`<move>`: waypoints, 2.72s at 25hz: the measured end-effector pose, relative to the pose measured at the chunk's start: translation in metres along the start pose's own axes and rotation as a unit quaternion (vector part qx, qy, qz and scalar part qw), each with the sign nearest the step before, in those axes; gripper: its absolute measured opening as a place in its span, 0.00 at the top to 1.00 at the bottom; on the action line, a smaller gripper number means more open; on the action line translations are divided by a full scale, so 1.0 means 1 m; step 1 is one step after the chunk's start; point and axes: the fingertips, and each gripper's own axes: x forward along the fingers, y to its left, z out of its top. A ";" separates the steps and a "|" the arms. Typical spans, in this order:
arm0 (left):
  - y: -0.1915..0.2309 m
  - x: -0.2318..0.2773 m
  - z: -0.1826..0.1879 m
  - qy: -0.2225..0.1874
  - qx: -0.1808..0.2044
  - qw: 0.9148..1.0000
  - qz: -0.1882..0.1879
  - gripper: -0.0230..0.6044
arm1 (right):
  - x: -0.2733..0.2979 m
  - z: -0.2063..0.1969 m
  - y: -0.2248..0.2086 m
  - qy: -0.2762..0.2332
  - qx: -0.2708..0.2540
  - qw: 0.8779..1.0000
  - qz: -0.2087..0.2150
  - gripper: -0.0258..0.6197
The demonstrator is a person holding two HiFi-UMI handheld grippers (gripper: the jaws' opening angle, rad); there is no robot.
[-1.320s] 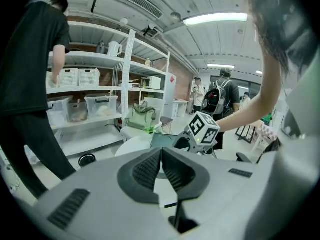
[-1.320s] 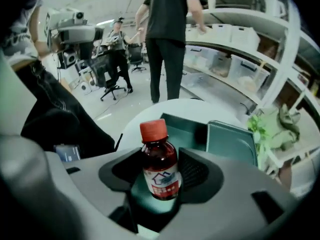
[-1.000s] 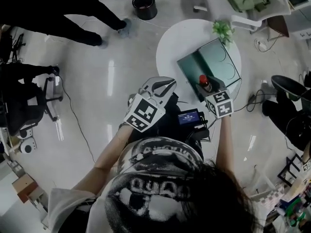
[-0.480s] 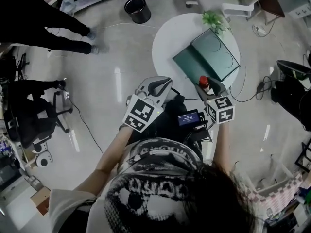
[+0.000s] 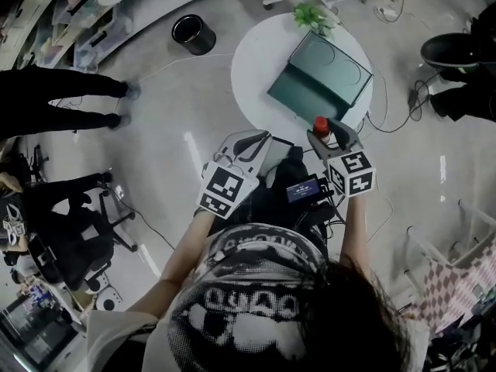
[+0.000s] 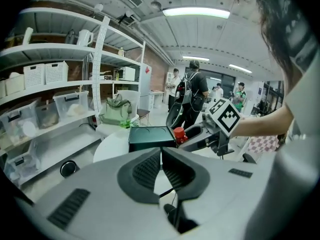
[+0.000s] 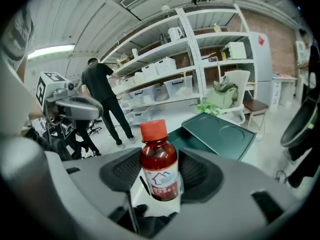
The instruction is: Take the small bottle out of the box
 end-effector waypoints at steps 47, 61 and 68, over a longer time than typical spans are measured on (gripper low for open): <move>-0.069 -0.103 -0.053 -0.029 0.171 0.951 -0.256 0.94 | -0.128 -0.055 0.176 -0.201 0.229 0.925 -0.226 0.60; -0.069 -0.096 -0.049 -0.032 0.163 0.954 -0.251 0.94 | -0.137 -0.049 0.166 -0.218 0.237 0.921 -0.220 0.60; -0.064 -0.097 -0.048 -0.036 0.159 0.956 -0.244 0.94 | -0.137 -0.044 0.166 -0.229 0.241 0.919 -0.213 0.60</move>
